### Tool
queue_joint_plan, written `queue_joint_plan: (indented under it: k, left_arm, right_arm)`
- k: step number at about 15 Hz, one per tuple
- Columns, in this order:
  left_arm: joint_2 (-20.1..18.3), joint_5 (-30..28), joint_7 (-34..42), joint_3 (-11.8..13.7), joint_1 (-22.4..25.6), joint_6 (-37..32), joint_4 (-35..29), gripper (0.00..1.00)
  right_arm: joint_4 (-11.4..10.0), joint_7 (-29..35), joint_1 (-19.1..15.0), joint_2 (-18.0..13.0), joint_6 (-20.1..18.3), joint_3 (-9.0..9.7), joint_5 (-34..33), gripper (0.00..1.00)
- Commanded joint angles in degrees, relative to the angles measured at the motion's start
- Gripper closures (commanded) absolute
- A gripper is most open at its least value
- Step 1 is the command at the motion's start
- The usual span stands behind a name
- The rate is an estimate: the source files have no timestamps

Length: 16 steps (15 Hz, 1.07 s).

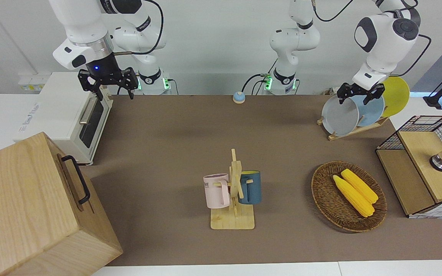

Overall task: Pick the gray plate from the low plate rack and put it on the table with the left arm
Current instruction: 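Lower the left gripper onto the gray plate's rim in the rack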

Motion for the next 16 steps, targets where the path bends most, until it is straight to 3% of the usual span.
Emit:
queue_joint_plan:
  k: [1,16]
  left_arm:
    - [-1.9,2.6,0.9,-0.2,1.3,3.5,-4.1,0.00]
    - [-2.4,4.7,1.7,-0.1,3.6,13.8,-12.3,0.00]
  right_arm:
    - [1.1,0.8,-1.3,0.5,-0.9,1.17,-0.2,0.017]
    - [1.2,0.8,-1.3,0.5,-0.9,1.17,-0.2,0.017]
